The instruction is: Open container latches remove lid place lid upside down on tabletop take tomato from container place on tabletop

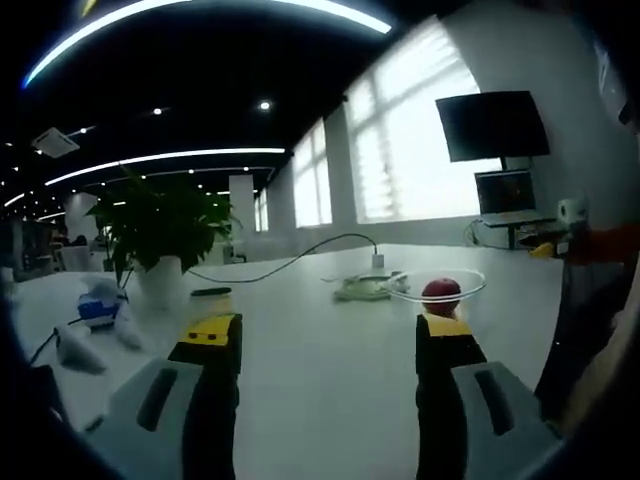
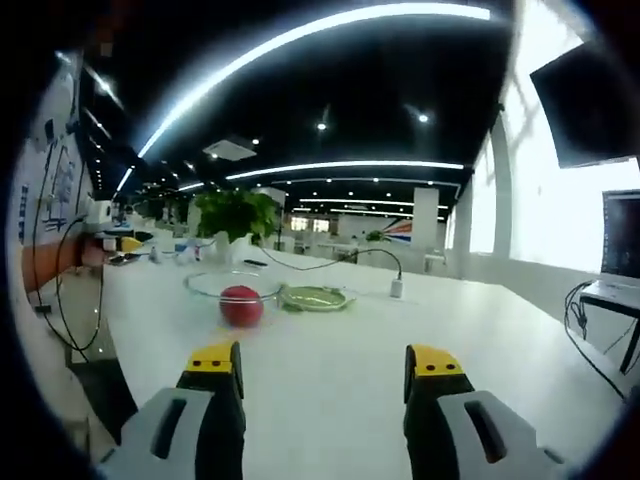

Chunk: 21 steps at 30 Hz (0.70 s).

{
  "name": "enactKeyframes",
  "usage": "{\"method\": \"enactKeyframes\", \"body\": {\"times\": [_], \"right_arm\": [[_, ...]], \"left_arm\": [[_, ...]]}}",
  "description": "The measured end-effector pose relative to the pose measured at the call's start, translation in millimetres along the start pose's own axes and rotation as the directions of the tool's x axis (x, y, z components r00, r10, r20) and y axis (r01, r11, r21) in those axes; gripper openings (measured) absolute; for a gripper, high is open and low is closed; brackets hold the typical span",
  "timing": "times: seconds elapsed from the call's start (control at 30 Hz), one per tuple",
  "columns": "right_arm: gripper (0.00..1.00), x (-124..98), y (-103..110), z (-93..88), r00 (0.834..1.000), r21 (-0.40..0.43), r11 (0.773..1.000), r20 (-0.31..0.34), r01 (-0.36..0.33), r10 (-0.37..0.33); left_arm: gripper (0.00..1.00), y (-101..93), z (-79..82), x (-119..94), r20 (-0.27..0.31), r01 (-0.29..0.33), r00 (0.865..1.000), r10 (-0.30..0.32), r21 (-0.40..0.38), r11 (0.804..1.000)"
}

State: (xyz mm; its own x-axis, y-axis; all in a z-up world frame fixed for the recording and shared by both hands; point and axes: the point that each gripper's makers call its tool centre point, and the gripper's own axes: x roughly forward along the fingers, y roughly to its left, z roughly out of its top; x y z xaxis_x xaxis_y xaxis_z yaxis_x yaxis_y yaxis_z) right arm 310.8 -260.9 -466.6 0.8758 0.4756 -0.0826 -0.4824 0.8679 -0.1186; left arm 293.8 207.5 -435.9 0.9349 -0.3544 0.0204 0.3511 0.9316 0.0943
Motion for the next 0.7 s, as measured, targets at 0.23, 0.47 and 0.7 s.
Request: {"method": "enactKeyframes", "body": {"times": [0.23,0.47,0.7], "right_arm": [[0.57,-1.0,-6.4,1.2,1.0,0.033,0.999,0.014,0.027,-0.028],[0.53,-5.3,-19.5,-1.5,0.997,0.069,0.995,0.021,0.07,-0.071],[0.53,-6.9,-21.5,10.1,0.999,0.108,0.994,0.008,-0.035,0.034]], "left_arm": [[0.65,-3.8,-3.3,-0.9,-0.007,0.004,1.0,-0.004,-0.004,1.0],[0.65,-2.0,-2.0,-4.1,-0.003,0.009,1.0,-0.009,-0.022,1.0],[0.65,-11.6,1.4,-2.7,-0.039,0.116,0.992,-0.117,-0.019,0.993]]}}
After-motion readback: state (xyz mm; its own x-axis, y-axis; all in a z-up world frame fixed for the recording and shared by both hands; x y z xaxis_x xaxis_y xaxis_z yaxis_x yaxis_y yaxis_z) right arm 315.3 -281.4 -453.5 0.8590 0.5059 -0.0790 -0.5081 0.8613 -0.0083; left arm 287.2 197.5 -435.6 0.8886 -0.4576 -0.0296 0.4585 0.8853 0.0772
